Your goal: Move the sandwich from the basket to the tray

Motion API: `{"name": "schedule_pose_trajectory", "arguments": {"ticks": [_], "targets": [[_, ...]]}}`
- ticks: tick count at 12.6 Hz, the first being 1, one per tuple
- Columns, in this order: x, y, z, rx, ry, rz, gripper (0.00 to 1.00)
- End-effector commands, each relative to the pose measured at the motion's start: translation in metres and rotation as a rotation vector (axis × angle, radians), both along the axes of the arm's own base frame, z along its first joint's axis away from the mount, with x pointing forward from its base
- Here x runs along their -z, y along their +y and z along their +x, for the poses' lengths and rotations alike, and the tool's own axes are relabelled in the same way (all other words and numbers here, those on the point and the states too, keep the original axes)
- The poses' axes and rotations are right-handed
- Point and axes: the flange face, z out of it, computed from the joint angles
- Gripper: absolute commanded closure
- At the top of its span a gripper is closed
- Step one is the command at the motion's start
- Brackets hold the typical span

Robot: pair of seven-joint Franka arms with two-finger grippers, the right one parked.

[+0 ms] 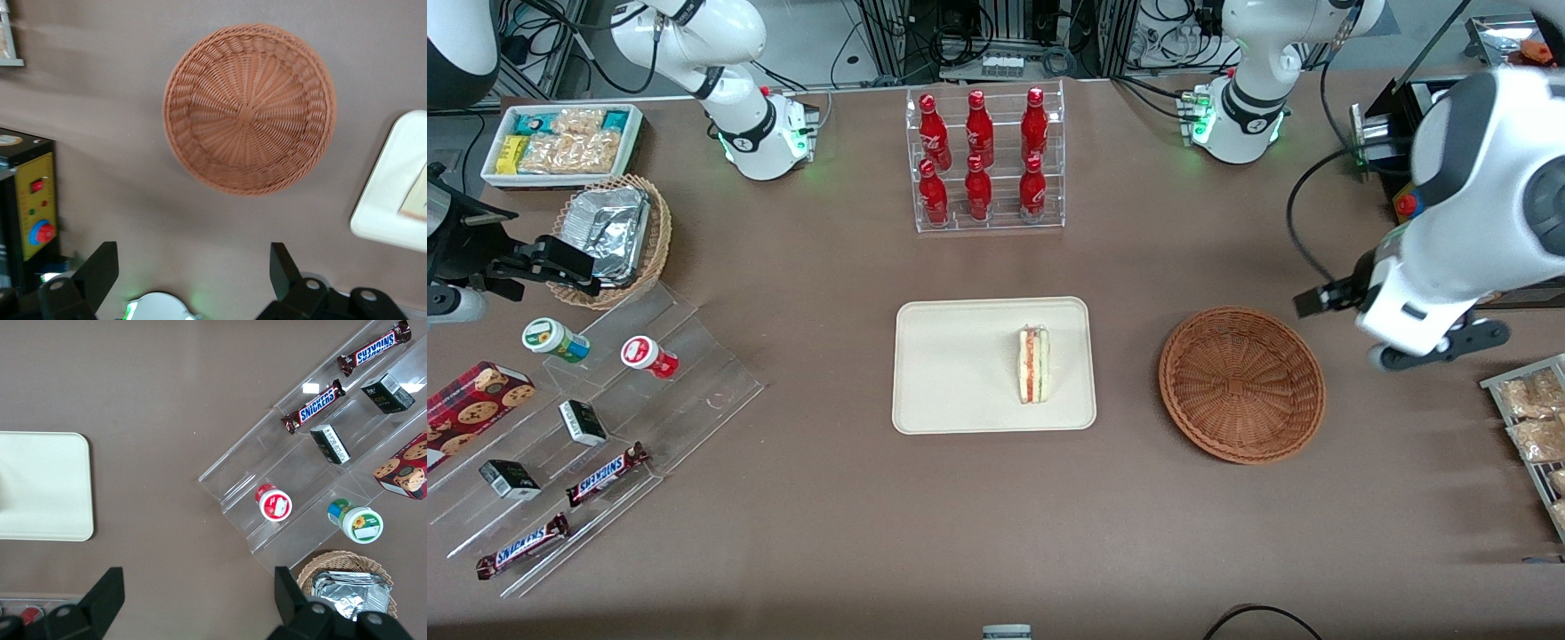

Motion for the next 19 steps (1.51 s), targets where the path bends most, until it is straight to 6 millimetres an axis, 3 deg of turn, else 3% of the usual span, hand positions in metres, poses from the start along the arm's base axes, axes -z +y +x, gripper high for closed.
{"name": "schedule_pose_trajectory", "arguments": {"ticks": [1, 4, 9, 15, 19], "targets": [[-0.029, 0.019, -0.02, 0.055, 0.009, -0.07, 0.0], [-0.055, 0.028, -0.028, 0.126, -0.004, -0.081, 0.0], [-0.08, 0.039, -0.032, 0.141, 0.028, -0.021, 0.0], [-0.087, 0.056, -0.037, 0.108, 0.024, 0.019, 0.0], [-0.062, 0.043, -0.051, 0.097, 0.062, -0.006, 0.0]]}}
